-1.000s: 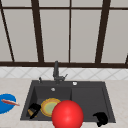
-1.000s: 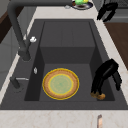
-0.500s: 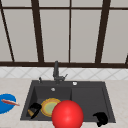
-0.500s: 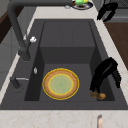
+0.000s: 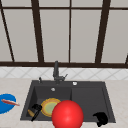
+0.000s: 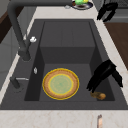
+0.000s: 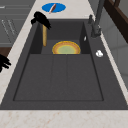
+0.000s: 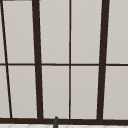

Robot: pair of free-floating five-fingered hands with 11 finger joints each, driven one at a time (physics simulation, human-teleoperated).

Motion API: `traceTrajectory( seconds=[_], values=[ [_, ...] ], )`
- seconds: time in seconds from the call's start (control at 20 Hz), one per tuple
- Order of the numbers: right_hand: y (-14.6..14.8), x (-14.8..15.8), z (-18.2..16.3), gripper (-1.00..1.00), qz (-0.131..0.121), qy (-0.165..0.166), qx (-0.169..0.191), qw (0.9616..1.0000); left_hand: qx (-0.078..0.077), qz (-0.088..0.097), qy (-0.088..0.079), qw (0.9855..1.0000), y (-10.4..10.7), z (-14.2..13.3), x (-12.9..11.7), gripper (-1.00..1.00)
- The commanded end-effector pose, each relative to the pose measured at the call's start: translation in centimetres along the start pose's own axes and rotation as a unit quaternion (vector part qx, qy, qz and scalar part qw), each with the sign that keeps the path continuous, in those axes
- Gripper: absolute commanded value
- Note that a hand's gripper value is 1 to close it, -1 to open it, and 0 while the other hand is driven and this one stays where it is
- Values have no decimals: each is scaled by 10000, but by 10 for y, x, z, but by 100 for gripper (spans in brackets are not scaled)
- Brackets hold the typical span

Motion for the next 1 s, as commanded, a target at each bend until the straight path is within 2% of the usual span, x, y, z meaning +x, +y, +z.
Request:
traceTrajectory(
  seconds=[0.0, 0.1, 0.15, 0.25, 0.35, 0.4, 0.45, 0.5, 0.55, 0.6, 0.7, 0.75, 0.8, 0.85, 0.95],
  values=[
    [0, 0, 0, 0, 0, 0, 0, 10000, -274, 216, -483, 9982, -14, 5, -16, -100],
    [0, 0, 0, 0, 0, 0, 0, 10000, -316, 247, -412, 9983, -14, 7, -30, -100],
    [0, 0, 0, 0, 0, 0, 0, 10000, -305, 325, -420, 9981, -13, 7, -34, -100],
    [0, 0, 0, 0, 0, 0, 0, 10000, -287, 556, -440, 9971, -11, 8, -43, -100],
    [0, 0, 0, 0, 0, 0, 0, 10000, -269, 814, -466, 9952, -10, 8, -51, -100],
    [0, 0, 0, 0, 0, 0, 0, 10000, -264, 953, -484, 9939, -10, 8, -55, 100],
    [0, 0, 0, 0, 0, 0, 0, 10000, -405, 1231, -592, 9898, -8, 10, -57, 100],
    [0, 0, 0, 0, 0, 0, 0, 10000, -388, 1595, -574, 9848, -4, 10, -60, 100],
    [0, 0, 0, 0, 0, 0, 0, 10000, -348, 1949, -489, 9790, -1, 12, -62, 100],
    [0, 0, 0, 0, 0, 0, 0, 10000, -345, 2038, -541, 9769, 3, 14, -65, 100],
    [0, 0, 0, 0, 0, 0, 0, 10000, -464, 2155, -1223, 9677, 15, 17, -67, 100],
    [0, 0, 0, 0, 0, 0, 0, 10000, -485, 2211, -1464, 9630, 20, 17, -67, 100],
    [0, 0, 0, 0, 0, 0, 0, 10000, -485, 2235, -1641, 9596, 23, 18, -68, 100],
    [0, 0, 0, 0, 0, 0, 0, 10000, -453, 2285, -1768, 9563, 27, 19, -67, 100],
    [0, 0, 0, 0, 0, 0, 0, 10000, -365, 2335, -1921, 9525, 32, 22, -67, 100]
  ],
)
